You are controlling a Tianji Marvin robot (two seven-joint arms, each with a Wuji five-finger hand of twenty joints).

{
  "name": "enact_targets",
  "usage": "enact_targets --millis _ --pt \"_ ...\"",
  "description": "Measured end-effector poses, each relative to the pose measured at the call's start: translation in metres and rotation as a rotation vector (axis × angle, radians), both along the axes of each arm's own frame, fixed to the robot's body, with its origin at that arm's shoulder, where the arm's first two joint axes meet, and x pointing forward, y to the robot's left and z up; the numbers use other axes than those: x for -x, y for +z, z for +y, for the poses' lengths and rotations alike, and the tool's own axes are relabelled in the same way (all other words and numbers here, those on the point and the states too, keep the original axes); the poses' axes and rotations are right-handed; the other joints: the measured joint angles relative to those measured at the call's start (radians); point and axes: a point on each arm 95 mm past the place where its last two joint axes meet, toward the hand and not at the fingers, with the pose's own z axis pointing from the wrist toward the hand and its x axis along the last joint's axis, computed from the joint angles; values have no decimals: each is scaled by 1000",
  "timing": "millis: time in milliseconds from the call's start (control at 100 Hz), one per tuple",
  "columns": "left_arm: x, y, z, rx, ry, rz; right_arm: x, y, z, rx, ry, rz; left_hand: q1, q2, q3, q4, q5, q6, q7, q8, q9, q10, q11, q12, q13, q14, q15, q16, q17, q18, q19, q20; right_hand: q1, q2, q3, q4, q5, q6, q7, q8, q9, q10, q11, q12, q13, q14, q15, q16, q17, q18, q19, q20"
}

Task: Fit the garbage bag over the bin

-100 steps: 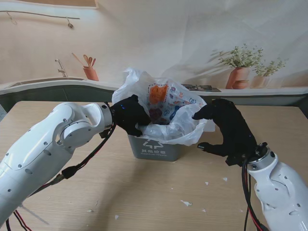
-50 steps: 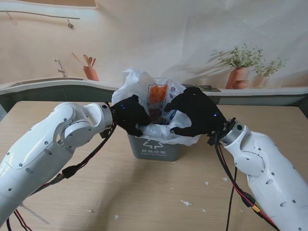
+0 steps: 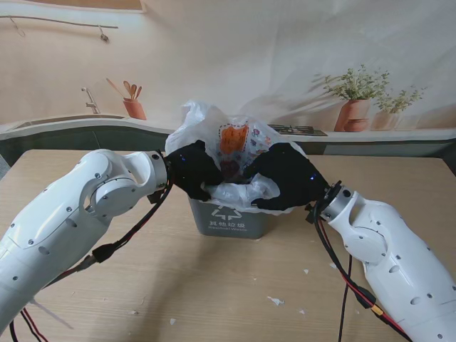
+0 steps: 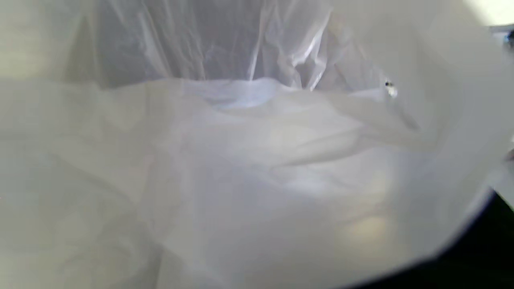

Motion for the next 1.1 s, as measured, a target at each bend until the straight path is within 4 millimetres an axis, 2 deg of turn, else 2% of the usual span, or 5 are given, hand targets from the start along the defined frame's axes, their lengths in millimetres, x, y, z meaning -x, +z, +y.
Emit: enact_targets --millis 380,600,760,880,1100 --pt "-1 -2 0 2 2 1 -7 -17 0 49 -13 38 0 0 0 0 10 0 16 1 10 0 -2 12 0 0 0 0 0 0 0 0 4 -20 0 0 34 -6 0 -1 44 0 -2 0 34 -1 -18 -2 10 2 -4 -3" --pt "-1 -2 0 3 -2 -1 -9 -17 2 37 -4 5 0 0 0 -6 11 -18 17 1 11 0 -2 13 0 0 0 0 0 0 0 0 119 -38 -18 0 188 -53 23 14 235 -14 -2 0 157 -1 12 -5 37 4 -4 -10" --pt "-1 -2 2 6 -2 -10 -11 -18 7 32 9 7 0 0 0 -9 11 -39 17 0 11 -8 -2 13 0 0 0 0 0 0 0 0 348 -64 -238 0 278 -100 171 -75 393 -17 44 52 269 0 74 10 49 14 39 -37" --pt "-1 -2 4 16 -1 -23 -13 -19 12 29 14 9 0 0 0 -10 11 -42 3 -2 11 -9 -3 13 0 0 0 0 0 0 0 0 130 -279 519 -176 343 -127 220 -78 466 -17 72 57 317 0 109 16 58 15 61 -50" --pt "-1 5 11 74 8 -50 -17 -19 16 19 12 12 -184 74 -22 -10 -29 23 -156 73 -120 -9 -3 -38 -88 -1 -14 0 -4 0 0 0 118 -331 601 -208 383 -127 241 -56 516 -16 100 79 356 1 147 27 74 15 85 -50"
